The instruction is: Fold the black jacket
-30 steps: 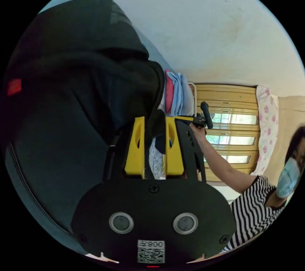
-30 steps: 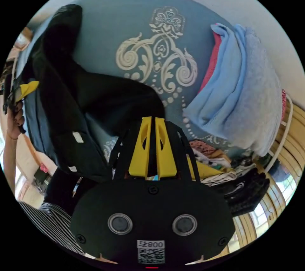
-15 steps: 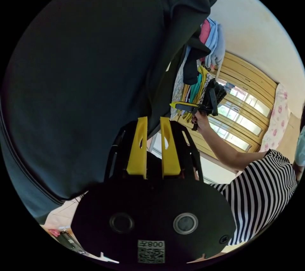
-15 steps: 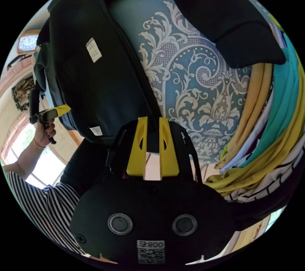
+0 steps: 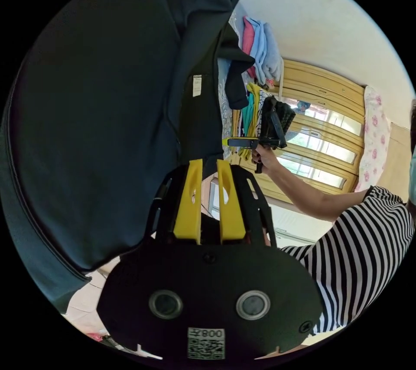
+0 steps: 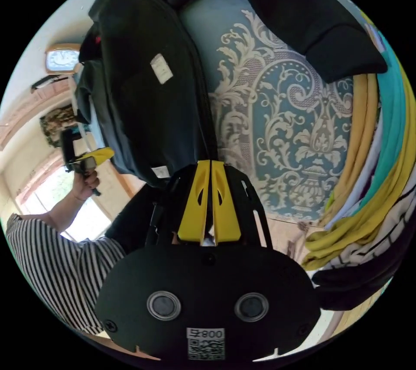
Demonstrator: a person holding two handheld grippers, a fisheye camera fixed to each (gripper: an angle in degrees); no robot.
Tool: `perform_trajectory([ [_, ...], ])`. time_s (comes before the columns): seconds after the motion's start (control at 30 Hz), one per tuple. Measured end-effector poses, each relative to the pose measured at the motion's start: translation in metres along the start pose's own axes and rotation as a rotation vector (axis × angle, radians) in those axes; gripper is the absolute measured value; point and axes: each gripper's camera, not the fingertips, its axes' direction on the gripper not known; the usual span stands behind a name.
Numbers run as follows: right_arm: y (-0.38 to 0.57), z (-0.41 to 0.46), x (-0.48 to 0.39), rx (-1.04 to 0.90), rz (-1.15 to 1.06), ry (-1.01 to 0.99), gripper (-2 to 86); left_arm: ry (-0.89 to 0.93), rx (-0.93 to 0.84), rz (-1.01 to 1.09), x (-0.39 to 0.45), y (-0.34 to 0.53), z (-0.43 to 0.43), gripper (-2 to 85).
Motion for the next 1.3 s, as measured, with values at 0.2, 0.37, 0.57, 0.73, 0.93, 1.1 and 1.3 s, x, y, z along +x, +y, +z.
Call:
perform_trajectory([
  [0.2, 0.042, -0.03, -0.039, 0.146, -0.18, -0.435, 0.1, 0.013, -0.018, 0.124, 0.019, 0.03, -0.008, 11.2],
  [0.37, 0.028, 0.009, -0.126, 0.012, -0.443, -0.616, 0.2, -0.044, -0.06, 0.213, 0.044, 0.063, -0.025, 9.3],
  [0.57, 0.016, 0.047, -0.161, -0.076, -0.57, -0.688, 1.0, -0.139, 0.069, -0.078, -0.02, 0.129, -0.072, 5.2],
  [0.73, -0.003, 0.0, -0.06, 0.196, -0.278, -0.432, 4.5, -0.184, 0.045, -0.365, -0.109, 0.168, -0.064, 5.6],
  [0.93, -0.008, -0.068, 0.074, 0.518, 0.211, -0.342, 9.7, -0.188, 0.012, -0.496, -0.151, 0.181, -0.05, 7.5],
  [1.1, 0.012, -0.073, 0.106, 0.742, 0.429, -0.632, 11.5, -0.255, 0.01, -0.462, -0.139, 0.193, -0.062, 7.5],
  [1.3, 0.01, -0.058, 0.099, 0.857, 0.543, -0.85, 11.3, -0.384, 0.025, -0.41, -0.117, 0.199, -0.078, 5.9],
])
